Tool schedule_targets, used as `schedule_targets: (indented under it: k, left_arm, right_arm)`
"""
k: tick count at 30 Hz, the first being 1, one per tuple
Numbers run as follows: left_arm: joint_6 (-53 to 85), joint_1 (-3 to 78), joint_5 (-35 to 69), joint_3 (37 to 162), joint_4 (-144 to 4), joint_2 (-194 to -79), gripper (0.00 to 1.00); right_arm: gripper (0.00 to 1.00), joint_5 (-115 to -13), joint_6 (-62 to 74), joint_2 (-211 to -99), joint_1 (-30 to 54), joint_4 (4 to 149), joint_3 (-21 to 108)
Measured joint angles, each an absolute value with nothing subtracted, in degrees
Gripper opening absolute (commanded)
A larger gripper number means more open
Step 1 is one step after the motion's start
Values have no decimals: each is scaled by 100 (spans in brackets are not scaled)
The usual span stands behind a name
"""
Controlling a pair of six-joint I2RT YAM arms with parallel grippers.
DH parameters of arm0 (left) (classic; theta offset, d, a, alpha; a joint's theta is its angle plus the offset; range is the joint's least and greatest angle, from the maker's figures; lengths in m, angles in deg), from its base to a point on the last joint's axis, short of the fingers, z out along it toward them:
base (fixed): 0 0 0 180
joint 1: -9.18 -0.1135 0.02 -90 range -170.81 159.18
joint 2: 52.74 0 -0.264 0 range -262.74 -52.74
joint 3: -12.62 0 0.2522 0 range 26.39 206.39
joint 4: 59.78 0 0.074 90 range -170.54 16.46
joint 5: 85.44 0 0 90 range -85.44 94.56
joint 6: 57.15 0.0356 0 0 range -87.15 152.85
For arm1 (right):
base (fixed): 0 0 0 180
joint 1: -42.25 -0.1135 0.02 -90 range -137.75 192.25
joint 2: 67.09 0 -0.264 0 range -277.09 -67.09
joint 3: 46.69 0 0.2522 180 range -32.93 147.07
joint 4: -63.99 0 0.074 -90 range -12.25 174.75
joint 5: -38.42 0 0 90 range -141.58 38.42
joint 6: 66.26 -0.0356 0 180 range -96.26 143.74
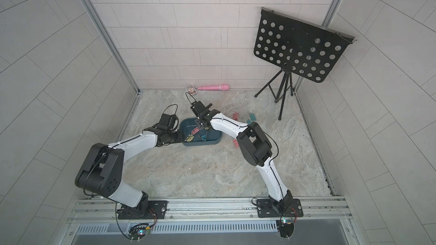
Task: Take out the binder clips from the storage box
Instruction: Pick up the binder clip from the storage box, then place the binder clip at the center of the board.
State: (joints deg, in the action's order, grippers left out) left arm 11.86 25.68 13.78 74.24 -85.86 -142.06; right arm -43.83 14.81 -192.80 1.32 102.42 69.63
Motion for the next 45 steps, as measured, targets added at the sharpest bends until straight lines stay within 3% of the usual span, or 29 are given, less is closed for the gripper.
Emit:
schedule_targets:
  k: [14, 26, 45]
  left_arm:
    - [1186, 2568, 1376, 7424, -8588, -14206, 41]
    - [1186, 2568, 1373, 7424, -8590, -14208, 41]
    - [1186, 2568, 1373, 7424, -8592, -14206, 41]
  right_arm:
    - [3, -4518, 1450, -18559, 264, 10174, 6006]
    - [0, -4538, 1402, -17300, 576, 9947, 5276]
    - [0, -3834, 1433, -15986, 1977, 9449, 3355]
